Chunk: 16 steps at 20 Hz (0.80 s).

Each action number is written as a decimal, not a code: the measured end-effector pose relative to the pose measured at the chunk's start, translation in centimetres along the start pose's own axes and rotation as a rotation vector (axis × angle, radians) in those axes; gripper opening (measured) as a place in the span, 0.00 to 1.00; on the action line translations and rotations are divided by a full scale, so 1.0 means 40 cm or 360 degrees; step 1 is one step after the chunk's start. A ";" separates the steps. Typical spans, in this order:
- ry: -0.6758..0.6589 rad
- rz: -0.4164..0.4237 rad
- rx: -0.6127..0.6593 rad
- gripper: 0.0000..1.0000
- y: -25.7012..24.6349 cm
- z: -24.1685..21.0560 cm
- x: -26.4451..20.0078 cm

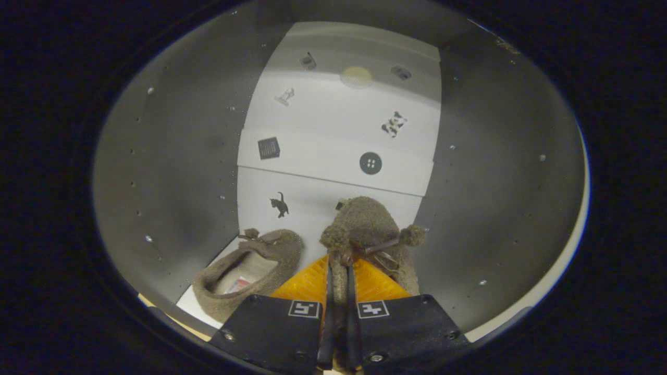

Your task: Open the shoe cabinet door, grab the shoes and put them into the shoe cabinet, then close the shoe cabinet door.

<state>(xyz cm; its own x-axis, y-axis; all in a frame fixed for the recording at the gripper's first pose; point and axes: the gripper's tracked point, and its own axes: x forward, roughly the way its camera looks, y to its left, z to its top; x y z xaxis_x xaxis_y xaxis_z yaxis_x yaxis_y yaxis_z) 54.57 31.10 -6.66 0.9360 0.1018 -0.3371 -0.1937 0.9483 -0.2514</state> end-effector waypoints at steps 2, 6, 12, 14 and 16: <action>0.0047 0.0011 -0.0013 0.13 0.003 -0.028 0.050; 0.0112 0.0028 0.0040 0.13 0.008 -0.057 0.112; 0.0157 0.0086 0.0039 0.29 0.016 -0.071 0.114; 0.0170 0.0095 0.0047 0.37 0.013 -0.071 0.102; 0.0164 0.0085 0.0052 0.43 0.005 -0.063 0.081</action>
<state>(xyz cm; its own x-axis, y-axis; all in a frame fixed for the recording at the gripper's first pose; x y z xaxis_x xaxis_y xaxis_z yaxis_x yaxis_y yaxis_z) 56.84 30.87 -10.08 0.8889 0.1226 -0.4414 -0.2311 0.9519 -0.2012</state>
